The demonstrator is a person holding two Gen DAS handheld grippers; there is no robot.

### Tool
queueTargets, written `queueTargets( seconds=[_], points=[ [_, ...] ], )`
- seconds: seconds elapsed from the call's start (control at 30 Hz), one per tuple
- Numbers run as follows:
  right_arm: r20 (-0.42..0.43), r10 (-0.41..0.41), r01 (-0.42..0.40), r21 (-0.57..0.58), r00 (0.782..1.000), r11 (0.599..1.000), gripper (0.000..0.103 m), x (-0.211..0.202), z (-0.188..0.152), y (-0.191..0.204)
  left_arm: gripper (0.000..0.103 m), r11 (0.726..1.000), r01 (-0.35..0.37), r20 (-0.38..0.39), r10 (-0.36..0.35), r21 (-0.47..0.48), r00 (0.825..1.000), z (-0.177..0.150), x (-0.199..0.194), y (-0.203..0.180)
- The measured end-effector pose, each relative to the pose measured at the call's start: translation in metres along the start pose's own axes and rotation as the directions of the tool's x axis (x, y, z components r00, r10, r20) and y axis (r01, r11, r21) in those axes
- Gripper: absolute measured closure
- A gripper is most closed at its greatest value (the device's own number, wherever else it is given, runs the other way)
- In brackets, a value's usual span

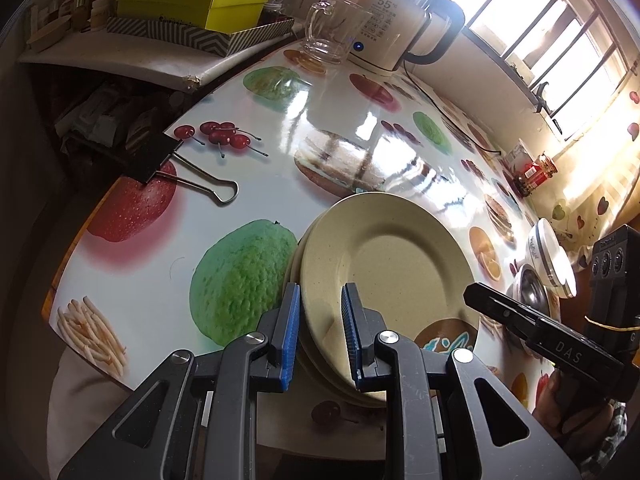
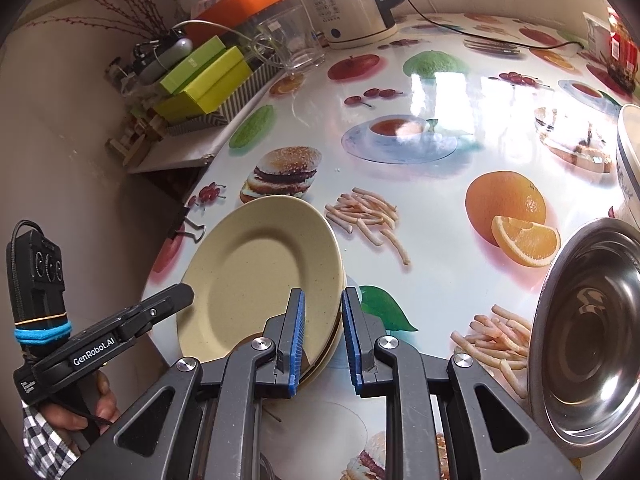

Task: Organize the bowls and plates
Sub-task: 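Lower the plate stack onto the third beige plate, then open both grippers and release the rim of the beige plate stack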

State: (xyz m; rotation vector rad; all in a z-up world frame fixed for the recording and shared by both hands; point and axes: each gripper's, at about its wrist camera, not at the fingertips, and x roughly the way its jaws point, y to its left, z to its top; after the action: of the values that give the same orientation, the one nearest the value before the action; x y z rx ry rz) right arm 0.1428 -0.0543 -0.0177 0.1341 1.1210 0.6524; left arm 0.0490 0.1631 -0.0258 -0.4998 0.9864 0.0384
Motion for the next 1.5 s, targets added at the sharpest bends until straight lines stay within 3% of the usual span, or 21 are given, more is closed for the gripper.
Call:
queueTargets(
  seconds=[0.67, 0.83, 1.2, 1.5],
  points=[
    [-0.007, 0.001, -0.001, 0.002, 1.0, 1.0, 0.082, 0.001, 0.0, 0.001, 0.081, 1.0, -0.006, -0.005, 0.006, -0.005, 1.0, 0.002, -0.002, 0.001],
    [-0.004, -0.007, 0.007, 0.002, 1.0, 1.0, 0.069, 0.001, 0.0, 0.001, 0.074, 1.0, -0.024, 0.0, 0.024, -0.009, 1.0, 0.004, -0.003, 0.001],
    [0.021, -0.017, 0.017, 0.007, 1.0, 1.0, 0.061, -0.011, 0.001, 0.003, 0.064, 0.998, -0.05, 0.019, 0.05, 0.023, 0.999, 0.009, -0.012, -0.012],
    [0.085, -0.071, 0.07, 0.013, 0.994, 0.997, 0.057, -0.037, 0.001, 0.001, 0.064, 0.997, -0.044, 0.037, 0.041, 0.07, 0.998, 0.012, -0.018, -0.036]
  ],
)
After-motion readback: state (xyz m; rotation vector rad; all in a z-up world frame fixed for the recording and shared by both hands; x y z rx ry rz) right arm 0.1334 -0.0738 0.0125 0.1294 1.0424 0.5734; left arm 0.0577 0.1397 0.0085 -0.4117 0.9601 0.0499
